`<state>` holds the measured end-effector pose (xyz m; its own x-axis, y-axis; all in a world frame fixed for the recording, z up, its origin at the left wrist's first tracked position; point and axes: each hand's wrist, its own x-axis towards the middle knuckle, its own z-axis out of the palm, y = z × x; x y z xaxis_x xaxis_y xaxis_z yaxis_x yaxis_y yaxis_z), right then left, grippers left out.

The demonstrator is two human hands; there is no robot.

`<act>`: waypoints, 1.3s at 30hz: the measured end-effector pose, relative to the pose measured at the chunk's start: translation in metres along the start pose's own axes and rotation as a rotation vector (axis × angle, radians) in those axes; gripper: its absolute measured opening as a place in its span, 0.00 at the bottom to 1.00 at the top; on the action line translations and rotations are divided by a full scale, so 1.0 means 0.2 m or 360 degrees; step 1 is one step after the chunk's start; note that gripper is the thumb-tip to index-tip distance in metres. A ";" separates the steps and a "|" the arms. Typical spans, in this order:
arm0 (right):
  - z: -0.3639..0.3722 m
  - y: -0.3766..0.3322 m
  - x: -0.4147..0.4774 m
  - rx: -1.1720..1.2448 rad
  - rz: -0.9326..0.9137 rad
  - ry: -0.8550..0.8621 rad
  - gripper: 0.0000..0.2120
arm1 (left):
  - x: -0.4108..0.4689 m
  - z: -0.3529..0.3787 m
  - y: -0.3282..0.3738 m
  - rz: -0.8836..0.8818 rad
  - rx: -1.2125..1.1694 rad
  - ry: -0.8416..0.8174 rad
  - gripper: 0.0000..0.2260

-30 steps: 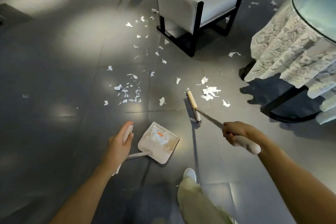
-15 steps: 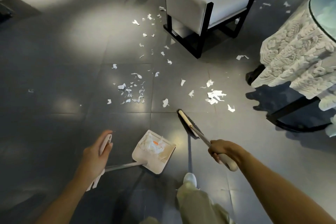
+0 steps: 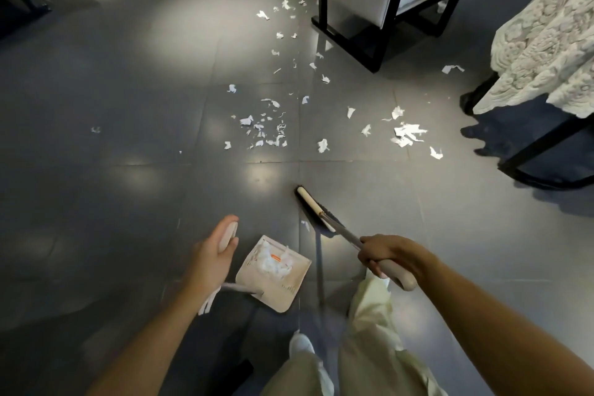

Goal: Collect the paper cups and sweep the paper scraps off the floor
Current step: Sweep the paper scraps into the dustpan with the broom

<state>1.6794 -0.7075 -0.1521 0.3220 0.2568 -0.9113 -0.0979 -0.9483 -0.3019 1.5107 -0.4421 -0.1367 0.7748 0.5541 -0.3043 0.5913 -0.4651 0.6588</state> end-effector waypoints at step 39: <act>-1.64 0.84 -0.23 0.1752 -0.0003 0.0267 0.13 | 0.84 0.80 1.46 0.0410 -0.0079 0.0158 0.14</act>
<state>1.9577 -0.9399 -0.0689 0.4380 0.1510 -0.8862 -0.8523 -0.2439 -0.4628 1.8482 -0.5952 -0.1056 0.8712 0.4879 -0.0548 0.3639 -0.5667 0.7392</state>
